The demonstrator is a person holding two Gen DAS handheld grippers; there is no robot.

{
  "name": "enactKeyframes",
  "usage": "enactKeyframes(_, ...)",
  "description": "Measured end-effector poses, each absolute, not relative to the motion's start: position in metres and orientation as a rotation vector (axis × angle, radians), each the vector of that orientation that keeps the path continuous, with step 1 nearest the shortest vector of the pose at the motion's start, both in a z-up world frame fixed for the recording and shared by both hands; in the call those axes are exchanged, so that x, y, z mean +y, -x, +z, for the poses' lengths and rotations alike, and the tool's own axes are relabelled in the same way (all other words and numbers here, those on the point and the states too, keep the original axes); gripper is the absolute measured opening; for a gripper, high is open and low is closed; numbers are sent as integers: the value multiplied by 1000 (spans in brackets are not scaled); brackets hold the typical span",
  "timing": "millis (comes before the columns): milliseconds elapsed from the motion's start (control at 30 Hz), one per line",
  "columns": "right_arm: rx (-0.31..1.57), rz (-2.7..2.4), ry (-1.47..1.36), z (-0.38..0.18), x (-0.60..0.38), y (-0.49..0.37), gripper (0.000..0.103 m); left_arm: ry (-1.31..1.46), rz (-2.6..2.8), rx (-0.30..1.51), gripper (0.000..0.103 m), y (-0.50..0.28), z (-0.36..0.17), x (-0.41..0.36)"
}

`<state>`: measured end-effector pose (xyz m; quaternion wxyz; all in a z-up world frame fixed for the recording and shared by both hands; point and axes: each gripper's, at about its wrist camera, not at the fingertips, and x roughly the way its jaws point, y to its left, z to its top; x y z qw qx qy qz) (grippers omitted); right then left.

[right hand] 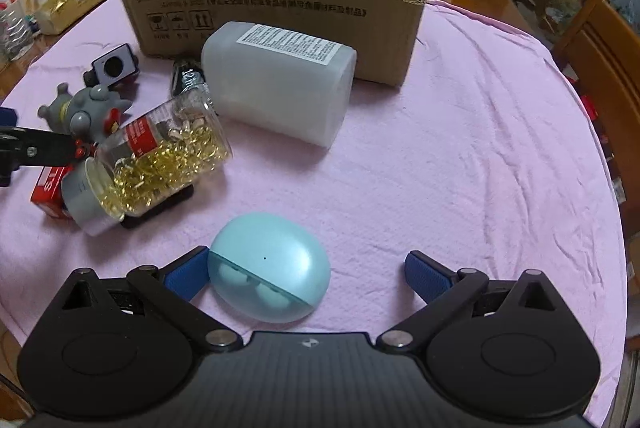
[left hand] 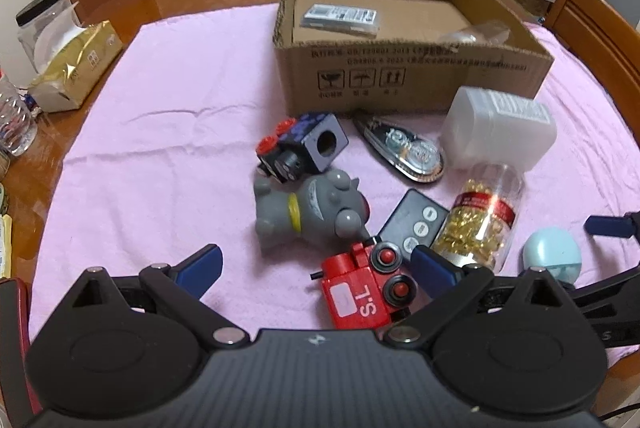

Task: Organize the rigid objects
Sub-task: 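Move both tools back over the remaining items on the pink cloth, then grasp the teal round case with the right gripper while the left grasps the red S.L train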

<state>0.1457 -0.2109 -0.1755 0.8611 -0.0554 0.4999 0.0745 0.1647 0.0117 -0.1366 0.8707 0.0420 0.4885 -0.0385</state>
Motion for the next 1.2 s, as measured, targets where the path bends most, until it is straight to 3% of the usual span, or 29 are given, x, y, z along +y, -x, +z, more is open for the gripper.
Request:
enactKeyframes(633,1094,265,187,-171,-212,-140,103,-127,-34,1083,101,-144,-151,41)
enactKeyframes(1200,1130,646,428,-166,-182,-155,103,-90,11,1120,101,-144,-165,53)
